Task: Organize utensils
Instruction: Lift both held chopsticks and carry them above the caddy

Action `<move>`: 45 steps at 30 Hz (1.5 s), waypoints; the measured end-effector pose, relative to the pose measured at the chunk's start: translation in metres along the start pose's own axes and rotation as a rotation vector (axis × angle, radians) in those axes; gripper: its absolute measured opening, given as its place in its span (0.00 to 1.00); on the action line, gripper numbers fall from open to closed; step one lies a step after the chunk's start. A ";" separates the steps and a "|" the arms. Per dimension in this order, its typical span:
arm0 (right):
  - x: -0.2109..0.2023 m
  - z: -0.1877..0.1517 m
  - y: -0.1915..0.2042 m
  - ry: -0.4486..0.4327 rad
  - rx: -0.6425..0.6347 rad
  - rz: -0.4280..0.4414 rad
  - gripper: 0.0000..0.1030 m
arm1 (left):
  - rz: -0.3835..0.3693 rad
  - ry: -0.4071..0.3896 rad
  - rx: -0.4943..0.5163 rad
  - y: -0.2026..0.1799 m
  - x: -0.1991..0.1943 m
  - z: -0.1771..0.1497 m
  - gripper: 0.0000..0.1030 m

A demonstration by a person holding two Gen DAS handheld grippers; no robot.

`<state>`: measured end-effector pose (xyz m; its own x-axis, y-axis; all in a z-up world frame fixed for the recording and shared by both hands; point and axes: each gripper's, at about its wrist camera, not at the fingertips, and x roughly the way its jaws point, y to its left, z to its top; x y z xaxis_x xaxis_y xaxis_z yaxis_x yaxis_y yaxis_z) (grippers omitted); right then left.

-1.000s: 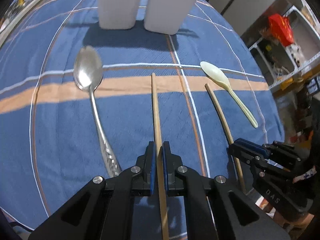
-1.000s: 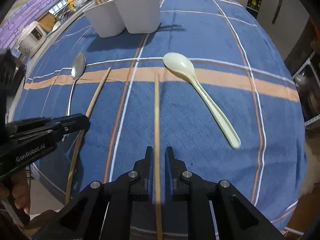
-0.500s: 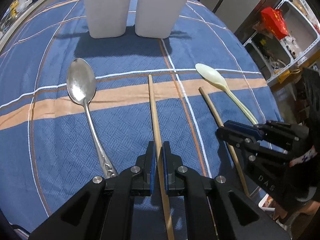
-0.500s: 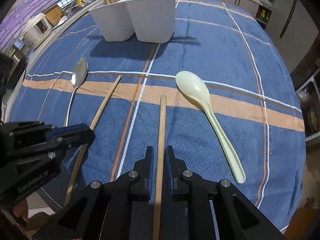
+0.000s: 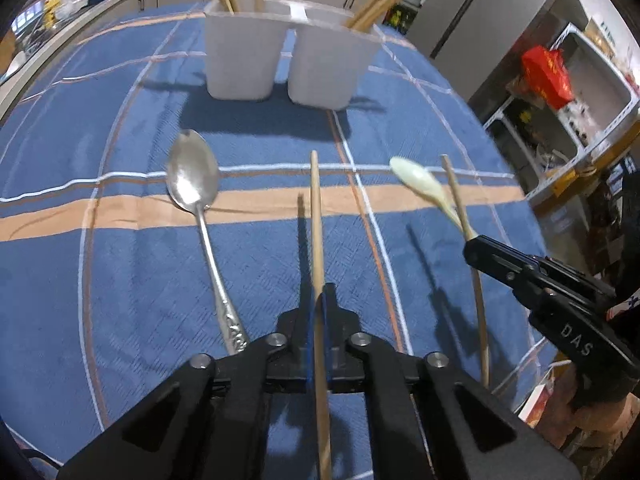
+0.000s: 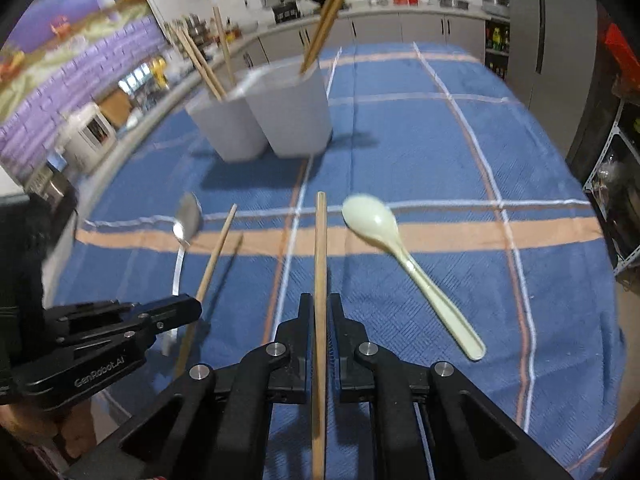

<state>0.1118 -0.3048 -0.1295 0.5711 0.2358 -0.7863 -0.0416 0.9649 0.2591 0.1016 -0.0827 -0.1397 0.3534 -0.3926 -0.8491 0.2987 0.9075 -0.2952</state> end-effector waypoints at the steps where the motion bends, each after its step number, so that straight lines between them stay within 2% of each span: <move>1: -0.008 -0.002 0.000 -0.015 0.006 0.007 0.07 | -0.006 -0.013 -0.004 0.000 -0.004 -0.001 0.00; 6: -0.025 -0.006 0.004 -0.044 0.013 0.025 0.07 | -0.024 -0.073 0.008 -0.001 -0.025 -0.003 0.00; 12: -0.009 -0.012 0.005 0.026 0.009 -0.001 0.07 | 0.027 0.046 0.066 -0.007 0.003 -0.005 0.00; 16: 0.000 -0.017 0.001 0.057 0.025 0.002 0.07 | 0.072 0.106 0.075 -0.010 0.028 -0.005 0.13; 17: 0.000 -0.018 0.000 0.060 0.026 0.002 0.07 | 0.084 0.083 0.082 -0.012 0.029 -0.002 0.15; 21: 0.002 -0.019 0.001 0.070 0.027 0.004 0.07 | 0.118 0.103 0.124 -0.021 0.039 0.008 0.18; 23: 0.002 -0.020 0.002 0.073 0.026 0.004 0.07 | 0.136 0.108 0.169 -0.028 0.042 0.011 0.18; 24: 0.002 -0.020 0.002 0.073 0.027 0.005 0.07 | 0.141 0.105 0.185 -0.030 0.043 0.012 0.14; 25: 0.002 -0.020 0.002 0.070 0.027 0.005 0.07 | 0.138 0.100 0.191 -0.032 0.042 0.011 0.06; 29: -0.005 -0.019 0.001 0.042 0.039 0.014 0.07 | 0.089 0.071 0.140 -0.021 0.034 0.009 0.06; 35: -0.028 -0.011 0.003 -0.033 0.060 0.043 0.07 | 0.002 -0.057 0.105 -0.012 -0.014 0.004 0.06; 40: -0.044 -0.008 0.010 -0.085 0.053 0.058 0.07 | -0.030 -0.168 0.086 -0.008 -0.054 0.002 0.06; 45: -0.054 -0.006 0.015 -0.116 0.047 0.079 0.07 | -0.051 -0.230 0.076 -0.011 -0.076 0.003 0.06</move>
<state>0.0756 -0.3021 -0.0860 0.6585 0.2933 -0.6931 -0.0529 0.9367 0.3460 0.0736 -0.0633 -0.0704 0.5256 -0.4694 -0.7095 0.3839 0.8751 -0.2945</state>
